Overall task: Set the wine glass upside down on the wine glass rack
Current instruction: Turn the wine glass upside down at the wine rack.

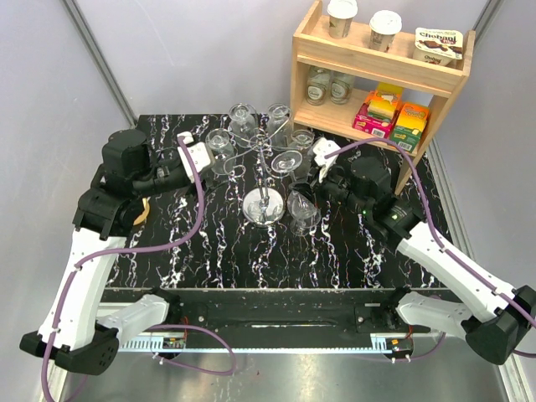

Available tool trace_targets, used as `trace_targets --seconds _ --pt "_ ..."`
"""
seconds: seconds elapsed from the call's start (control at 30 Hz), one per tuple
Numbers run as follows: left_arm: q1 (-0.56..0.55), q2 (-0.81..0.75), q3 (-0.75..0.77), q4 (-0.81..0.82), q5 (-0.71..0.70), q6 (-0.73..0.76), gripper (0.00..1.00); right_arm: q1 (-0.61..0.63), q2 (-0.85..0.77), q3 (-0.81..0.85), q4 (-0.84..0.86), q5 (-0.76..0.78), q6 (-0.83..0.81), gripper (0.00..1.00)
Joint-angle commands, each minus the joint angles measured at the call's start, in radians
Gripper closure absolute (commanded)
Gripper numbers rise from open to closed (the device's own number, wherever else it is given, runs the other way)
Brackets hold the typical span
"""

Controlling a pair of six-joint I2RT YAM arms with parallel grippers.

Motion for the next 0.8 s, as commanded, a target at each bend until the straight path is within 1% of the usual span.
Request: trace_targets --seconds 0.0,0.03,0.33,0.6,0.77 --pt "0.008 -0.011 -0.011 0.047 0.034 -0.011 0.33 -0.009 -0.035 0.008 0.138 0.085 0.020 1.00" --pt "0.008 -0.011 -0.014 0.047 0.035 -0.012 0.33 -0.014 -0.034 0.006 0.171 0.083 0.031 1.00" --pt "0.016 -0.012 -0.028 0.047 0.051 -0.010 0.32 -0.032 0.003 -0.015 0.251 0.094 0.083 1.00" --pt "0.027 -0.012 -0.024 0.047 0.066 -0.016 0.32 -0.048 0.060 -0.035 0.334 -0.004 0.213 1.00" --pt "0.028 -0.004 -0.030 0.051 0.074 -0.018 0.32 -0.049 0.071 -0.061 0.388 -0.047 0.243 1.00"
